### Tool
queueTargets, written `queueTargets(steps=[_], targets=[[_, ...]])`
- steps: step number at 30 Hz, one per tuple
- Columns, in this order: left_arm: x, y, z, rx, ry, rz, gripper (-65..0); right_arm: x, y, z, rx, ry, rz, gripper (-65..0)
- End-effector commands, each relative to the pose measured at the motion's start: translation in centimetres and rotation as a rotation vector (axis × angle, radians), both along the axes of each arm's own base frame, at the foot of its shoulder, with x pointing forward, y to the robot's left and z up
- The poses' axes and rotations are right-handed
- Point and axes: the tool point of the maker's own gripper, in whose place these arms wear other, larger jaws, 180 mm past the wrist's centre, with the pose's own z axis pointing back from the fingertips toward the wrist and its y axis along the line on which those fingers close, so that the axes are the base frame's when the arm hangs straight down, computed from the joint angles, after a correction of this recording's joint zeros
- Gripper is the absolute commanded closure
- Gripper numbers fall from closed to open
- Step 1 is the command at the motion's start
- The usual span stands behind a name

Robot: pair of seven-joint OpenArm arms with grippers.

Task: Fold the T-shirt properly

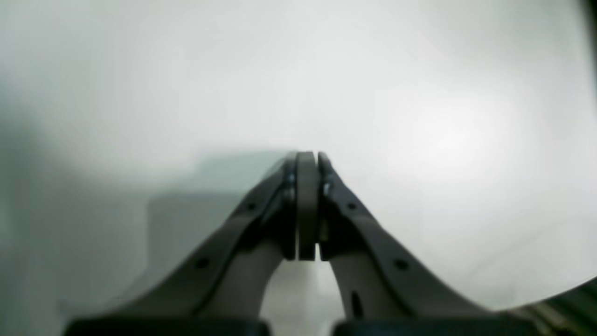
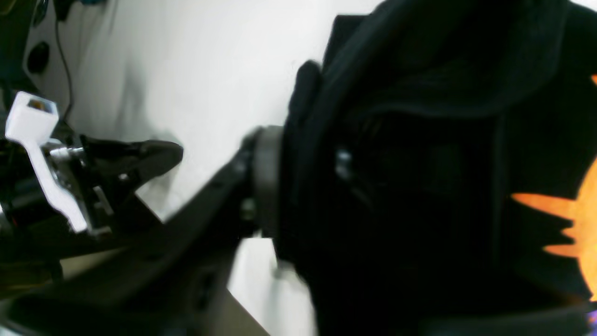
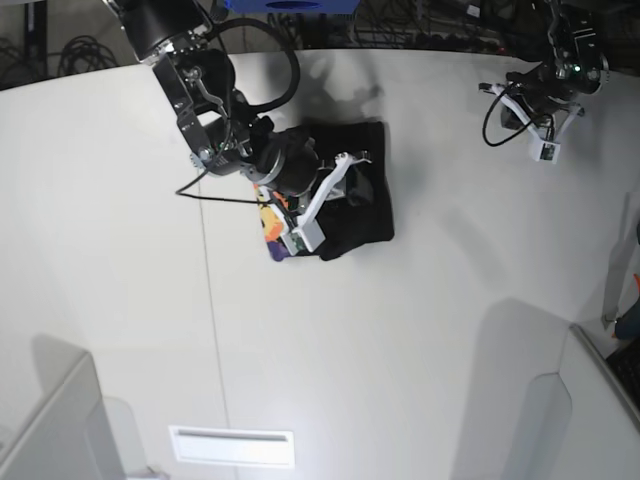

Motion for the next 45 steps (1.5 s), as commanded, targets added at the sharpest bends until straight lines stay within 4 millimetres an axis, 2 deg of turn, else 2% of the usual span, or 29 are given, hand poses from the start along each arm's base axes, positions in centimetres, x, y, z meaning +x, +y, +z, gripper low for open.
queueTargets(steps=[1,3,5,8,10,14,16,17,19,20,22,23,27,31,32,33,36,41,45], targets=[[0.4,1.0,1.1,0.025,-0.026,0.005,0.0,0.8,0.4,1.5,0.028,-0.044,-0.003,-20.0],[0.4,1.6,2.0,0.017,-0.044,-0.009,0.0,0.5,0.8,1.6,0.034,-0.045,0.009,-20.6],[0.3,2.5,2.9,0.004,-0.077,-0.019,0.0,-0.4,2.3,1.8,0.043,-0.046,0.054,-20.6],[-0.9,4.5,3.5,0.032,-0.036,0.022,0.0,-1.0,3.9,2.2,0.051,-0.056,0.100,-20.6],[-0.7,5.3,3.9,0.044,-0.031,0.042,0.0,-1.5,5.0,2.1,0.057,-0.046,0.131,-20.4],[-0.7,5.4,4.0,0.044,-0.032,0.045,0.0,-2.5,6.9,2.7,0.036,-0.044,0.235,-20.3],[-0.4,5.1,4.2,0.043,-0.040,0.037,0.0,-2.5,7.1,4.6,0.051,-0.087,0.259,-20.3],[-0.2,4.6,4.3,0.041,-0.047,0.022,0.0,-2.3,6.8,5.8,0.063,-0.119,0.255,-20.1],[0.4,2.8,4.7,0.036,-0.059,-0.039,0.0,-1.2,4.5,7.1,0.057,-0.168,0.208,-19.4],[0.8,1.7,4.9,0.030,-0.069,-0.072,0.0,-0.8,3.3,7.4,0.056,-0.183,0.178,-16.5],[1.3,-0.6,5.0,-0.010,-0.095,-0.100,0.0,0.2,0.9,7.1,0.038,-0.181,0.108,-4.1],[1.6,-1.6,5.0,-0.046,-0.113,-0.094,0.0,0.6,0.0,6.7,0.032,-0.173,0.077,0.0],[3.4,-5.3,6.0,-0.251,-0.218,-0.075,0.0,0.9,-3.1,5.0,0.014,-0.118,-0.030,0.0],[4.8,-7.4,7.3,-0.443,-0.300,-0.047,-50.5,0.3,-3.8,4.3,0.003,-0.120,-0.018,0.0],[5.2,-7.6,7.4,-0.475,-0.312,-0.037,-60.9,0.1,-4.1,4.0,-0.010,-0.121,-0.008,0.0],[5.4,-7.6,7.2,-0.499,-0.314,-0.025,-65.0,0.0,-4.3,3.9,-0.017,-0.121,-0.004,0.0],[6.6,-9.1,5.5,-0.578,-0.281,-0.025,-65.0,-0.1,-4.5,3.8,-0.023,-0.118,-0.004,0.0],[7.8,-12.8,2.2,-0.713,-0.195,-0.012,-65.0,-0.1,-4.8,3.6,-0.034,-0.119,0.000,0.0],[8.9,-13.9,1.4,-0.777,-0.163,0.077,-65.0,-0.1,-4.8,3.6,-0.035,-0.119,0.000,0.0]])
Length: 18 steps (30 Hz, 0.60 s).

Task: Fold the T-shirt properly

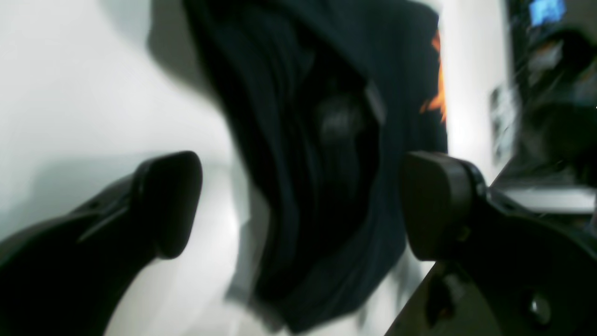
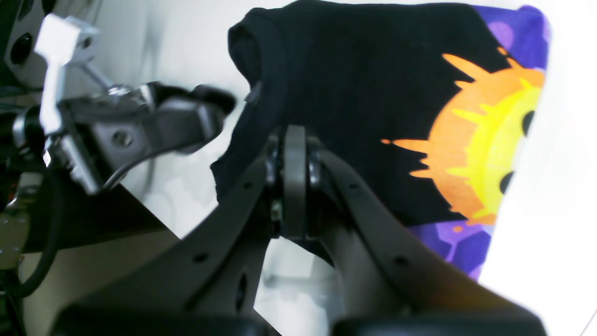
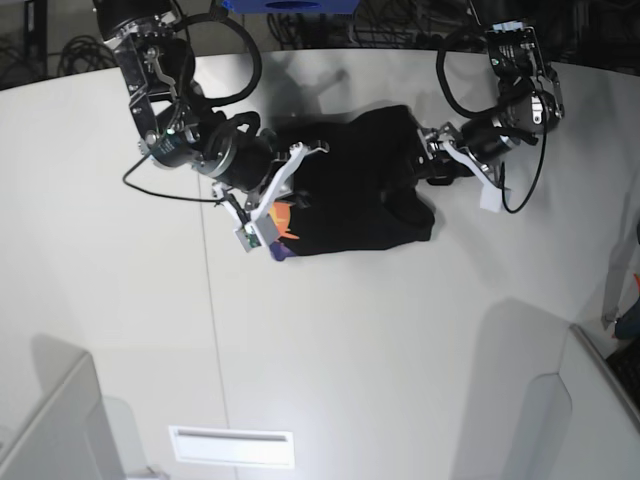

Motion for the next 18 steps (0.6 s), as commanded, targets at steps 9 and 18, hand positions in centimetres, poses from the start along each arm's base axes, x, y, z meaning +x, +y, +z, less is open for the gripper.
queueTargets(steps=[9,18], targets=[[1.3,-3.6,-1.9,-0.009,0.130,-0.026,-65.0,0.7,0.3,1.4,0.026,-0.051,0.003,0.0],[1.0,-5.2,-2.2,0.015,0.142,-0.096,-40.8,1.2,-0.5,1.6,0.030,-0.090,-0.024,0.0]])
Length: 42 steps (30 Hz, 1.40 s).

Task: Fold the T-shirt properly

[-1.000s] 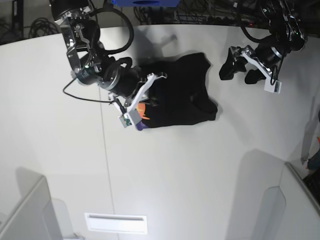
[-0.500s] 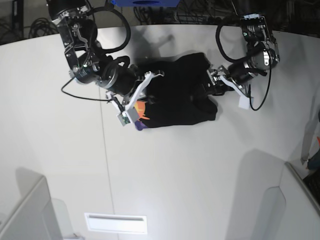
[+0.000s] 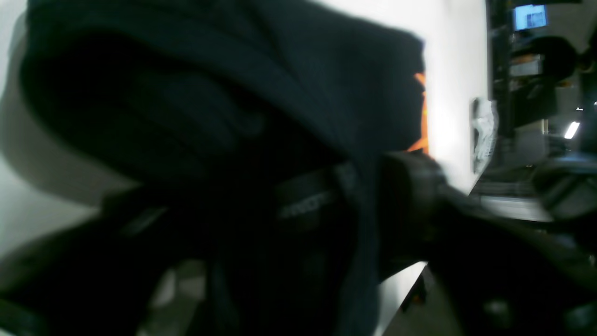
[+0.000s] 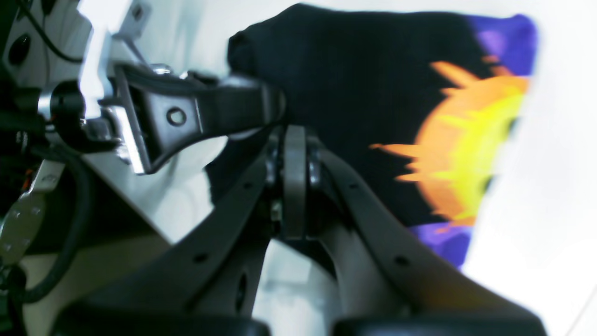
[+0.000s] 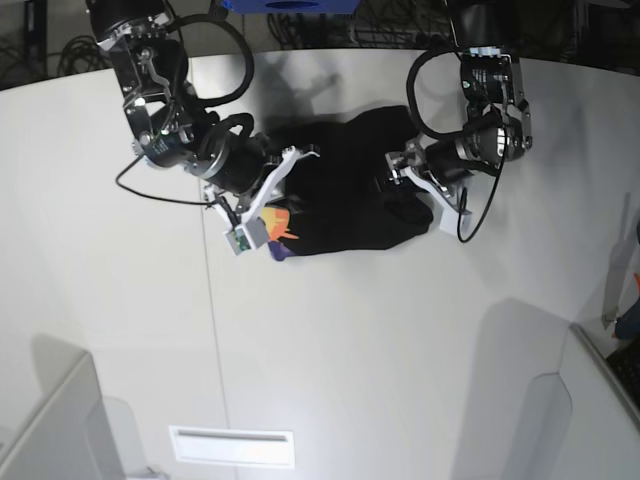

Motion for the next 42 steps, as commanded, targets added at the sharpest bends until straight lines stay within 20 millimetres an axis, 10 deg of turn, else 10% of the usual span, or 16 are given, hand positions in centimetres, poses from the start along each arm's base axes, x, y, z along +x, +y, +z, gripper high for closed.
queueTargets(steps=[1,6,26,42], targets=[[-1.0,-0.8,-0.5,0.018,0.035,-0.059,-32.1,0.4,-0.2,1.1,0.016,-0.050,-0.001,0.0],[-0.7,-1.6,-0.9,0.064,0.074,-0.128,-0.3,0.4,-1.6,0.6,-0.007,-0.077,-0.025,0.0],[4.2,0.5,-0.7,1.038,-0.263,-1.205,0.0,-0.4,-17.0,-2.3,-0.138,0.008,-0.464,0.0],[3.7,-6.5,-1.3,1.233,-0.679,-1.622,0.0,-4.4,-16.9,-8.5,-0.101,0.224,-0.561,0.0]])
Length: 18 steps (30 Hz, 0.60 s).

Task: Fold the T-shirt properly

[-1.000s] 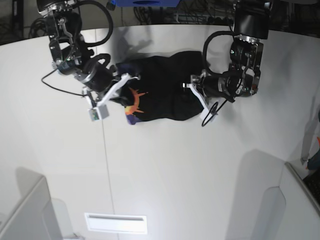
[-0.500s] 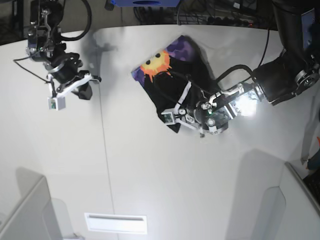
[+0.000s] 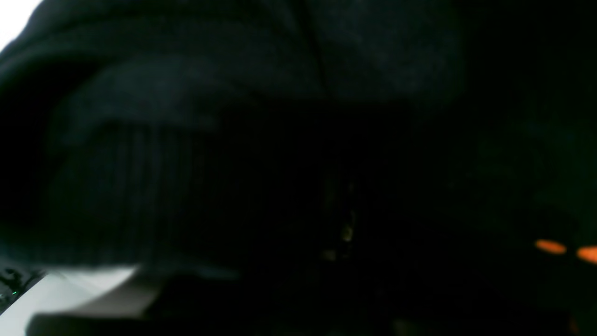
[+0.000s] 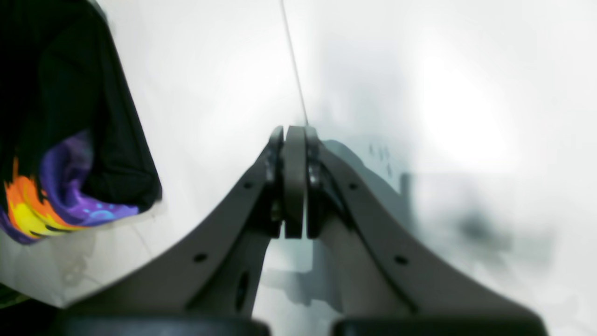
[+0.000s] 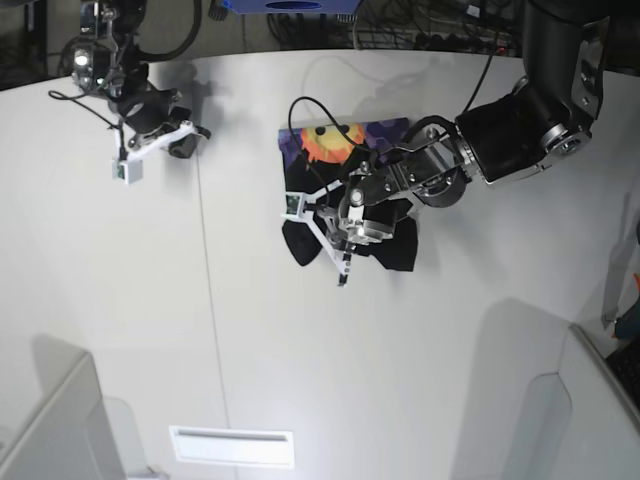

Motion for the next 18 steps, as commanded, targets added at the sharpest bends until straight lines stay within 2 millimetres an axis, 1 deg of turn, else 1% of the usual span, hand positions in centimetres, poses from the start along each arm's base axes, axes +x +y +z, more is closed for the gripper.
queueTargets(steps=[1,9,18], targets=[[-1.39,-0.24,-0.82,-0.021,0.067,-0.013,0.0,0.72,-0.22,0.84,-0.006,-0.040,0.000,0.0],[-1.12,0.43,-0.91,-0.043,0.078,0.044,0.0,0.37,-0.20,0.69,-0.006,-0.032,0.000,0.0],[-0.57,0.19,-0.34,-0.049,0.062,0.040,0.0,0.41,-0.11,0.79,-0.005,-0.036,0.004,0.0]])
